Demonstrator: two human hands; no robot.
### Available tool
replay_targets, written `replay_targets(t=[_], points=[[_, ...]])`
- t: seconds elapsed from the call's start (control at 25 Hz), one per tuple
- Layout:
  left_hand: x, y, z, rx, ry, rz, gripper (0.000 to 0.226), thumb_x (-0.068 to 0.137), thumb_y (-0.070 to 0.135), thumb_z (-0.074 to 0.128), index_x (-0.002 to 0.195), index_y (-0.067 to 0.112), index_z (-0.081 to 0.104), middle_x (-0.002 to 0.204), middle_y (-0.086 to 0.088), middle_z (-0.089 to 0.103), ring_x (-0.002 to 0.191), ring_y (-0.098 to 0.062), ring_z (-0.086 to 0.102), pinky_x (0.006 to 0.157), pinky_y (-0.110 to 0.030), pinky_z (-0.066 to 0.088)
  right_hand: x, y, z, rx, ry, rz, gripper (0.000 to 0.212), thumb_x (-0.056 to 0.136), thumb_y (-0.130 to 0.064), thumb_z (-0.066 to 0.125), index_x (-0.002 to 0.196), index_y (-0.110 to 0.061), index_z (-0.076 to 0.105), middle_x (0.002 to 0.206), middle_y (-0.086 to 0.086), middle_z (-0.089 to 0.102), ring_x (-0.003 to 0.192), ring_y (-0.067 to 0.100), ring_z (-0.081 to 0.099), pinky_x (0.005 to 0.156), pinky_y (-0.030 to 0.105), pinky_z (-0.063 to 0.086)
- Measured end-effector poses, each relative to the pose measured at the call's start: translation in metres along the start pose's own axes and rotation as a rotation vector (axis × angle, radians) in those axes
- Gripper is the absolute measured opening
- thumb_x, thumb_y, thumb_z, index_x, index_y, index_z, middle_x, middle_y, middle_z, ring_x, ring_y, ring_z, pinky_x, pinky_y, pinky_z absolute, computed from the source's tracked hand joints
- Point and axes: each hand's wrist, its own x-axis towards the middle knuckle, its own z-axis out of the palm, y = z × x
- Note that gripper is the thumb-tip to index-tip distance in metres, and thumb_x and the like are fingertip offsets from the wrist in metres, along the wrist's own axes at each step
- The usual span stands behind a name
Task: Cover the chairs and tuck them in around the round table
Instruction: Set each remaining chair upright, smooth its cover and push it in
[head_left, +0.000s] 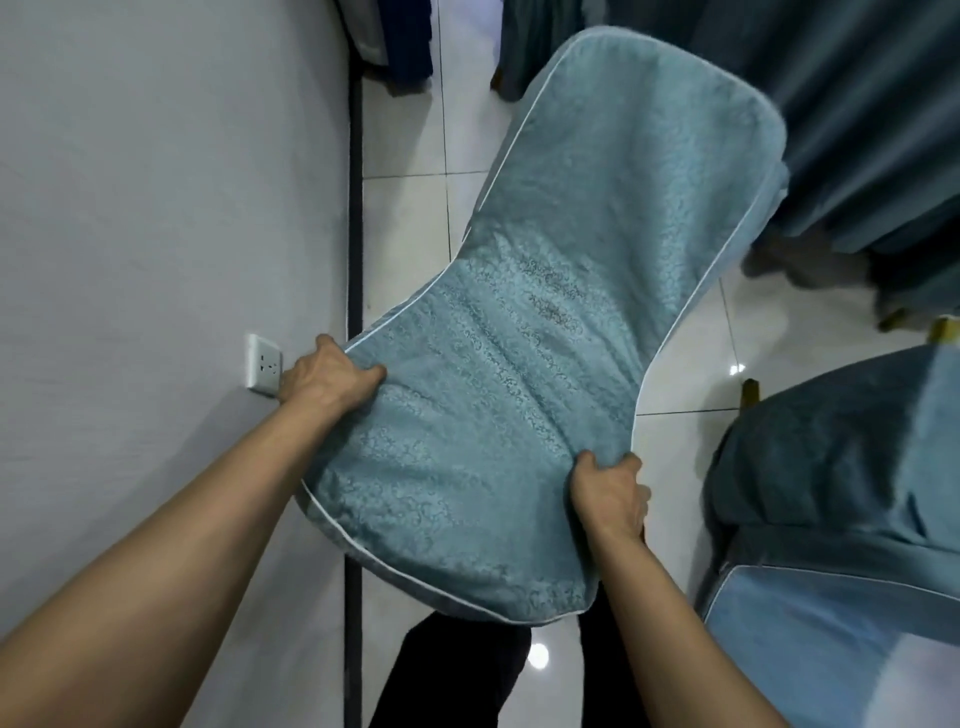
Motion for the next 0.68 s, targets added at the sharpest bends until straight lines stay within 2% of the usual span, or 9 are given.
replay_targets(t=[0.08,0.16,0.28,0.4,0.48,0.52,0.6,0.68], points=[[-0.014,0.012,-0.015,-0.020,0.014,0.026,0.072,0.086,0.060,0.063,0.132,0.008,0.042,0.130,-0.018,0.059,0.119,-0.039,0.057,0.094,-0.044,0.048,-0.011,-0.013,-0.023,-0.067,-0.017,-0.083,0.067,0.090,-0.045,0.054,0.147,-0.015,0.035,0.136,0.029,0.043,0.125,0.046,0.044,0.108,0.047,0.036],[-0.023,0.028,-0.033,-0.031,0.027,0.042,0.069,0.088,0.058,0.064,0.130,0.007,0.044,0.128,-0.018,0.060,0.116,-0.038,0.058,0.089,-0.042,0.047,-0.023,-0.030,-0.048,-0.206,-0.042,-0.190,0.068,0.090,-0.051,0.053,0.149,-0.020,0.037,0.144,0.026,0.038,0.133,0.044,0.039,0.114,0.046,0.031],[-0.025,0.055,-0.056,-0.053,0.029,0.044,0.062,0.087,0.057,0.066,0.122,0.007,0.050,0.123,-0.018,0.062,0.112,-0.038,0.059,0.084,-0.040,0.045,-0.048,-0.058,-0.079,-0.340,-0.094,-0.577,0.069,0.091,-0.067,0.045,0.151,-0.033,0.036,0.162,0.009,0.024,0.147,0.030,0.027,0.121,0.047,0.021],[-0.022,0.081,-0.078,-0.063,0.059,0.048,0.057,0.085,0.056,0.070,0.111,0.008,0.056,0.120,-0.018,0.064,0.107,-0.037,0.060,0.084,-0.039,0.047,-0.086,-0.072,-0.107,-0.259,-0.325,-0.962,0.080,0.082,-0.087,0.037,0.150,-0.046,0.026,0.154,-0.012,0.037,0.138,0.015,0.040,0.115,0.045,0.032],[-0.021,0.096,-0.090,-0.091,0.081,0.074,0.051,0.085,0.052,0.071,0.108,0.009,0.057,0.120,-0.019,0.064,0.104,-0.037,0.058,0.083,-0.039,0.046,-0.101,-0.066,-0.116,-0.428,-0.327,-1.141,0.089,0.076,-0.091,0.041,0.151,-0.047,0.024,0.150,-0.014,0.039,0.137,0.012,0.038,0.116,0.043,0.029],[-0.022,0.102,-0.096,-0.113,0.079,0.092,0.051,0.086,0.049,0.070,0.116,0.009,0.057,0.125,-0.019,0.062,0.110,-0.038,0.057,0.088,-0.040,0.046,-0.102,-0.065,-0.118,-0.525,-0.249,-1.208,0.088,0.077,-0.084,0.049,0.152,-0.045,0.024,0.152,-0.010,0.038,0.140,0.013,0.036,0.118,0.043,0.025],[-0.029,0.111,-0.107,-0.114,0.081,0.160,0.057,0.088,0.047,0.063,0.133,0.013,0.052,0.136,-0.021,0.053,0.122,-0.041,0.052,0.102,-0.045,0.044,-0.095,-0.073,-0.118,-0.600,-0.055,-1.230,0.076,0.085,-0.051,0.062,0.152,-0.038,0.030,0.151,-0.005,0.042,0.140,0.017,0.038,0.118,0.042,0.026],[-0.050,0.114,-0.110,0.000,0.149,0.346,0.060,0.090,0.058,0.050,0.140,0.024,0.049,0.149,-0.017,0.043,0.135,-0.039,0.042,0.112,-0.052,0.033,-0.089,-0.083,-0.119,-0.611,0.029,-1.162,0.069,0.087,-0.023,0.060,0.151,-0.033,0.037,0.149,-0.003,0.046,0.138,0.020,0.042,0.116,0.040,0.030]])
